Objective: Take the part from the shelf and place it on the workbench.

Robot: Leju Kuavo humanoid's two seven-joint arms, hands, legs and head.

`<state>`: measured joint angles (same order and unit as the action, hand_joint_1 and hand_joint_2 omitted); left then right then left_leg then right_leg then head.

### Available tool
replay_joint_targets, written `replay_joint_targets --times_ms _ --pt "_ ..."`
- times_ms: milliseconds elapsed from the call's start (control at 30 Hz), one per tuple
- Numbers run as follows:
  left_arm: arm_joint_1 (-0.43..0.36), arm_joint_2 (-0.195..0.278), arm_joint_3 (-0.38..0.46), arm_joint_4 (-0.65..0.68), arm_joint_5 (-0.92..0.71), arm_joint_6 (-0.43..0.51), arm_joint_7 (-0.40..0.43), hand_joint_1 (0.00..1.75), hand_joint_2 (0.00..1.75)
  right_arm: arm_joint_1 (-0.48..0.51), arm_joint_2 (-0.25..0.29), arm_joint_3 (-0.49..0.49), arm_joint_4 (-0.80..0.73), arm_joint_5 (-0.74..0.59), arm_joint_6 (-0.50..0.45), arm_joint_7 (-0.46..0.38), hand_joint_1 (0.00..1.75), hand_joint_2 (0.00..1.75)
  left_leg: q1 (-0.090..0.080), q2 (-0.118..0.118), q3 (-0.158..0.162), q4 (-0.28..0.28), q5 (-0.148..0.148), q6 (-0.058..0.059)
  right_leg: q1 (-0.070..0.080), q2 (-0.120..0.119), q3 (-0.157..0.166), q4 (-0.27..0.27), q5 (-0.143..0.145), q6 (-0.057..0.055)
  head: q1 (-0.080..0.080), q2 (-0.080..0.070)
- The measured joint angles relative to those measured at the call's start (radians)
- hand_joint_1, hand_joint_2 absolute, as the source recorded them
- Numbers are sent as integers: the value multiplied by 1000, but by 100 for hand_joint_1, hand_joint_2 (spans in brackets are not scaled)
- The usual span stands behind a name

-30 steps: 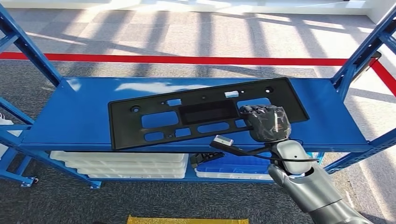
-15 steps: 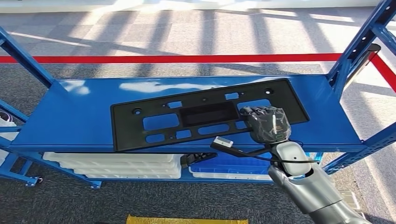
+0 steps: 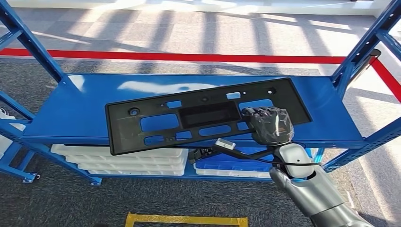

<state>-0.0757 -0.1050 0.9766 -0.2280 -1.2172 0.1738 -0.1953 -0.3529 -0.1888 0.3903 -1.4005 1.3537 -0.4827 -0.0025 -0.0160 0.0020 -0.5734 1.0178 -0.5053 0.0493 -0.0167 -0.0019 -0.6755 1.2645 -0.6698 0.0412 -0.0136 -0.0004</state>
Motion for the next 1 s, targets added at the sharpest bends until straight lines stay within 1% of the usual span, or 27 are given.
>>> replay_joint_targets --times_ms 33,67,100,133,200,233,267,333,367,400,433,467,500,533,567,600,633,667,700,733,767,833,867,900,933,967,1000 --pt "1 -1 0 0 0 -2 0 0 175 1 0 0 2 -6 0 -1 175 175 0 2 -10 3 6 -1 0 0 4 29 -7 2 0 0" --pt "1 -1 0 0 0 -3 1 0 175 2 0 -1 4 -10 0 -1 175 175 0 3 -20 6 11 -2 0 0 21 28 6 3 0 0" --pt "0 -1 0 0 0 -4 1 0 175 1 0 -2 5 -12 0 -1 175 175 1 4 -29 11 16 -4 0 0 53 -7 32 5 0 0" --pt "0 -1 0 0 0 -5 1 0 175 0 0 -2 5 -13 0 -1 175 175 1 5 -39 17 20 -6 0 -1 95 -68 58 6 0 0" --pt "-1 -1 0 0 -1 -7 2 0 175 -3 1 -2 6 -9 2 -1 175 175 -1 5 -55 30 27 -14 3 1 165 -183 79 2 0 0" --pt "-1 -1 0 0 -2 -7 2 0 175 -4 1 -2 6 -7 4 -1 175 175 -2 5 -61 34 32 -17 4 2 180 -213 77 -1 0 0" --pt "-1 -1 0 0 -2 -7 2 0 175 -5 2 -2 8 -6 7 0 175 175 -3 5 -65 37 39 -21 6 3 182 -223 75 -6 -1 0" --pt "2 0 0 0 -2 -8 2 0 175 -5 2 -2 13 -6 11 1 175 175 -3 2 -74 40 43 -29 4 1 171 -224 83 -21 -1 0" --pt "2 1 1 0 -2 -8 2 0 175 -6 3 -2 15 -6 12 1 175 175 -2 1 -79 50 25 -35 2 -1 163 -225 91 -32 -2 0" --pt "3 1 1 0 -2 -8 2 0 175 -7 5 -2 17 -7 14 2 175 175 1 -1 -87 76 -9 -43 0 -3 153 -225 99 -43 -2 0" --pt "2 1 2 0 -2 -8 2 0 175 -8 6 -2 19 -8 16 2 175 175 5 -1 -96 120 -57 -51 -1 -5 140 -225 108 -51 -2 0" --pt "2 1 2 0 -4 -8 2 0 175 -8 7 -2 20 -12 19 2 175 175 10 -1 -107 178 -105 -57 0 -7 127 -224 118 -55 -2 0" --pt "1 1 2 0 -7 -9 2 0 175 -8 8 -2 21 -16 23 2 175 175 13 -1 -115 237 -138 -61 1 -9 114 -223 127 -57 -2 0" --pt "1 1 2 0 -9 -10 2 0 175 -8 8 -2 22 -21 27 2 175 175 15 -1 -115 279 -152 -62 2 -10 100 -220 135 -57 -2 0" --pt "1 1 2 0 -12 -11 2 0 175 -8 8 -2 24 -24 30 2 175 175 15 -1 -102 292 -143 -62 3 -12 87 -217 143 -56 -2 0" --pt "1 1 2 0 -13 -13 3 0 175 -9 8 -2 25 -26 31 2 175 175 15 -2 -73 269 -120 -57 4 -12 74 -214 151 -56 -2 0" --pt "1 1 2 0 -14 -14 4 0 175 -11 9 -2 26 -27 32 2 175 175 12 -3 -31 217 -93 -48 6 -13 63 -211 158 -55 -2 0" --pt "0 2 2 0 -16 -14 4 0 175 -12 9 -3 27 -27 32 2 175 175 7 -5 20 146 -78 -36 7 -13 55 -209 165 -53 -2 0" --pt "-1 3 2 0 -17 -14 4 0 175 -14 10 -3 27 -27 32 2 175 175 2 -7 66 77 -73 -25 7 -13 49 -209 172 -50 -2 0" --pt "-2 4 2 0 -18 -14 4 0 175 -16 10 -3 27 -28 32 2 175 175 -3 -8 96 26 -75 -17 6 -14 45 -209 181 -45 -2 0" --pt "-3 5 2 0 -18 -14 3 0 175 -18 12 -3 28 -28 32 2 175 175 -8 -9 111 -3 -79 -12 4 -15 42 -211 190 -39 -2 0" --pt "-4 5 2 0 -18 -14 3 0 175 -19 14 -3 28 -28 33 2 175 175 -10 -7 109 -25 -65 -8 0 -13 34 -215 204 -26 -2 0" --pt "-5 4 2 0 -18 -15 3 0 175 -19 14 -4 29 -28 33 2 175 175 -8 -5 103 -33 -53 -5 1 -10 27 -211 193 -21 -2 0" --pt "-5 4 2 0 -18 -15 2 0 175 -20 14 -5 29 -28 34 2 175 175 -4 -3 94 -41 -40 0 2 -6 18 -192 164 -18 -2 0" --pt "-6 4 2 0 -18 -15 2 0 175 -20 14 -7 30 -29 34 2 175 175 0 0 83 -47 -29 2 3 -3 6 -155 120 -16 -2 0" --pt "-6 4 2 0 -18 -16 1 0 175 -21 14 -8 32 -30 36 2 175 175 0 1 67 -43 -18 4 3 -2 -6 -103 71 -13 -1 0" --pt "-6 3 2 0 -18 -17 1 0 175 -20 14 -8 34 -31 38 2 175 175 0 3 51 -40 -9 5 2 -2 -16 -41 32 -11 0 0"
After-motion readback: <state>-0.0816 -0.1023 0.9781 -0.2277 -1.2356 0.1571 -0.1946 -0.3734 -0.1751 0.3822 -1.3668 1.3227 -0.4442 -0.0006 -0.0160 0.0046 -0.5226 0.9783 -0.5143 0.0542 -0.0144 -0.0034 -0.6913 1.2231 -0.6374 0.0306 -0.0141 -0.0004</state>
